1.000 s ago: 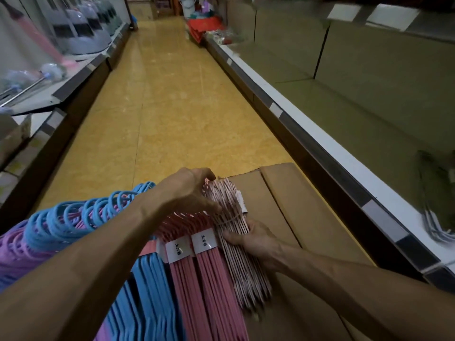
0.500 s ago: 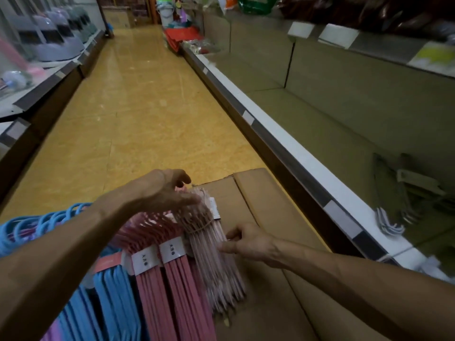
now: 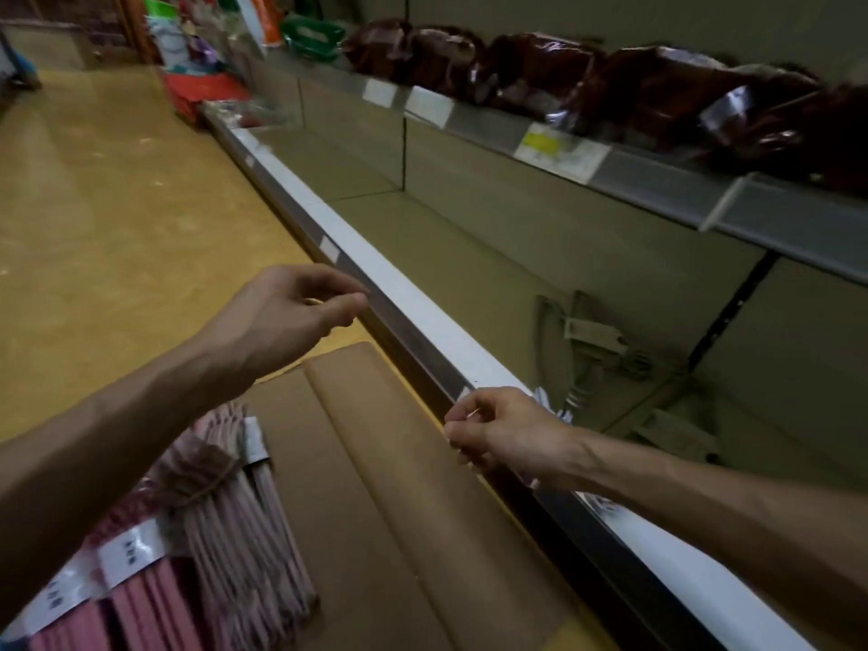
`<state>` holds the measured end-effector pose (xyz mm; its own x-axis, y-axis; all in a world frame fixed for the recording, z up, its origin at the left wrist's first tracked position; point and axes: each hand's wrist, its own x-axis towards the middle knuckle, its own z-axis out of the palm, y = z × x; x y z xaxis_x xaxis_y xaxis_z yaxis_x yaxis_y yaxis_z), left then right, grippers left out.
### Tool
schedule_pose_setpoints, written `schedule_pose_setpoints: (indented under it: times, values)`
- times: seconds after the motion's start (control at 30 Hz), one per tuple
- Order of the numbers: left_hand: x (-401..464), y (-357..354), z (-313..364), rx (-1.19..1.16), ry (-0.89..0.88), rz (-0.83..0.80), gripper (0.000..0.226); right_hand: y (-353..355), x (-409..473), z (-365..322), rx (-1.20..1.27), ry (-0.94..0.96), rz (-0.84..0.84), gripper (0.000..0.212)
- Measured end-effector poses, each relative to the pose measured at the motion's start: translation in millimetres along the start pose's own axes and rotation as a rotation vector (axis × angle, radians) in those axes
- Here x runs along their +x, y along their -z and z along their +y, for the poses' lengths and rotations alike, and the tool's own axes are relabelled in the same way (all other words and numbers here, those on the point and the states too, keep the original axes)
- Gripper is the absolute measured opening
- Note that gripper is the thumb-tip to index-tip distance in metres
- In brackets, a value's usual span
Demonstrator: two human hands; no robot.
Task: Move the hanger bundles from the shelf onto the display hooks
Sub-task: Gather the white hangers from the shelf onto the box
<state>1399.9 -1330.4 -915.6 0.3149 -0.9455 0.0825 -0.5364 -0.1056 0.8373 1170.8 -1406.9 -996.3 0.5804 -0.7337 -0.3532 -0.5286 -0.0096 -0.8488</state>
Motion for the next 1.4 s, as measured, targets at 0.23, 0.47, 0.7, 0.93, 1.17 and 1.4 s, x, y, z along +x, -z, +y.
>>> schedule_pose_setpoints:
  times: [0.23, 0.47, 0.7, 0.93, 1.17, 1.4]
  values:
    - [15, -56, 27, -0.138, -0.059, -0.033, 0.016, 80, -4, 36, -0.018, -0.16, 0.321, 0.039]
    - [29, -97, 34, -0.24, -0.021, -0.052, 0.015, 134, 43, 96, 0.169, -0.272, 0.692, 0.053]
    - [40, -122, 35, -0.27, -0.019, -0.062, 0.016, 131, 59, 99, 0.35, -0.247, 0.608, 0.023]
    - [45, -135, 37, -0.247, -0.015, -0.085, 0.019, 137, 65, 110, 0.294, -0.139, 0.69, 0.042]
    - [45, -134, 36, -0.218, -0.015, -0.104, 0.018, 135, 36, 107, 0.174, -0.049, 0.617, 0.03]
    - [36, -103, 30, -0.183, -0.012, -0.068, 0.018, 98, 17, 64, 0.158, 0.001, 0.186, 0.033]
